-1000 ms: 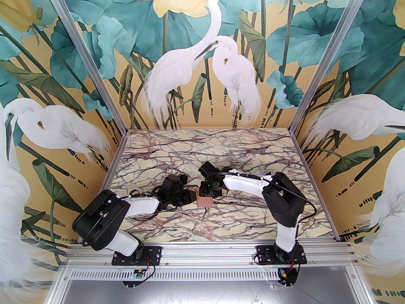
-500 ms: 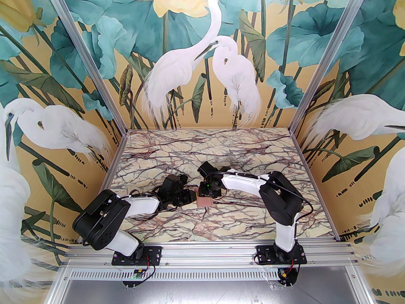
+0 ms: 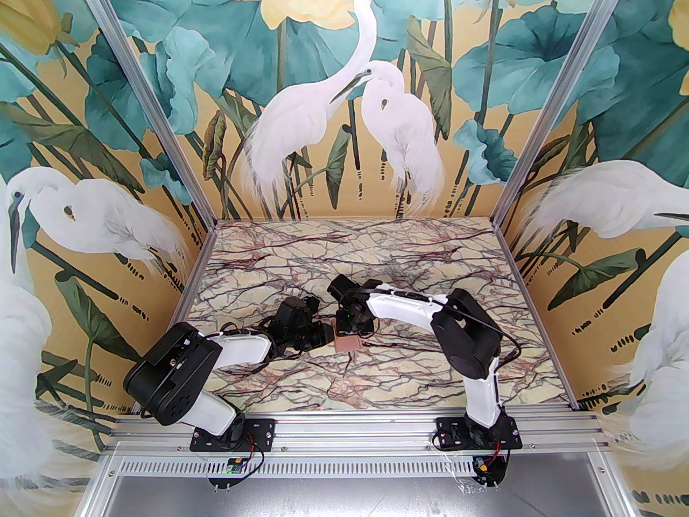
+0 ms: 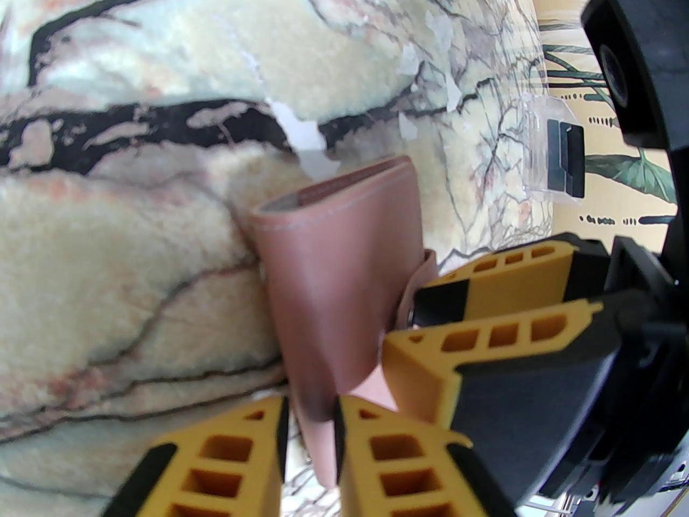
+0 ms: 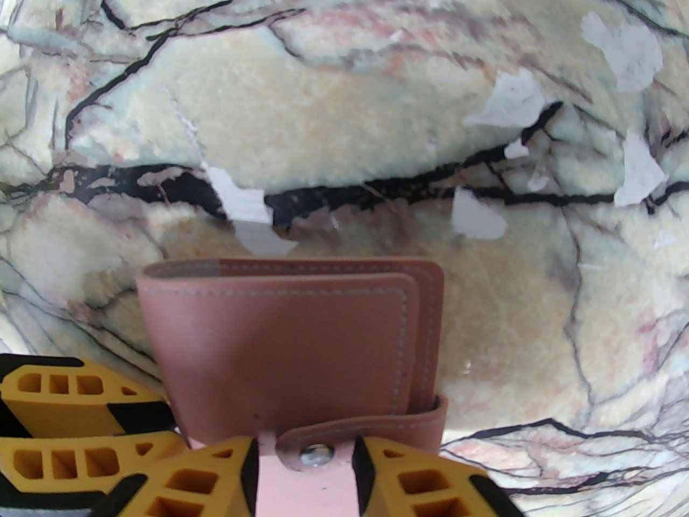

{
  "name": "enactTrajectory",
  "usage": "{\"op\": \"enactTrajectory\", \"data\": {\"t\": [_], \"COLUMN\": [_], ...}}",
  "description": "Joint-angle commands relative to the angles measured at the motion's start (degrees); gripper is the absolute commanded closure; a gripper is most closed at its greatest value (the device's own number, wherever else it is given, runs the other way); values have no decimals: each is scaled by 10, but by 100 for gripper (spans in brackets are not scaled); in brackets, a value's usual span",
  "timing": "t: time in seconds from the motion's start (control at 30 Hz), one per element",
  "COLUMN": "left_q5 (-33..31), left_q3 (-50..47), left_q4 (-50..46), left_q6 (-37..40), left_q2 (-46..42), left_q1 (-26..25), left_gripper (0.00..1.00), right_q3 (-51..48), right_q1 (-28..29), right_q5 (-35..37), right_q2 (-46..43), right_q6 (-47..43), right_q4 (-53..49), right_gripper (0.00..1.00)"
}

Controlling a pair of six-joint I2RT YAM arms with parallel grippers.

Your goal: Put the credit cards into the card holder

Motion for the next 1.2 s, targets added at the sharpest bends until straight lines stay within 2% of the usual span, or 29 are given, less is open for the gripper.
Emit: {"op": "enactTrajectory", "data": {"t": [0.0,0.3,0.63,1.17], "left_q5": [-6,-7,-7,-10], "left_q3": [-9,-9,-7,-6], "left_q4": [4,2,0,-4], "left_q6": [1,1,1,2], "left_q2": [8,8,11,13], "left_q1": [3,3,3,3], "left_gripper": [76,76,76,76], "right_q3": [0,8,22,39], "right_q1": [8,12,11,8], "right_q5": [27,33,28,41], "right_q2": [37,37,26,16], "right_q6": [-18,-21,-25,-33], "right_q4": [-41,-44,-44,-54], "right_gripper": [63,70,71,79]}}
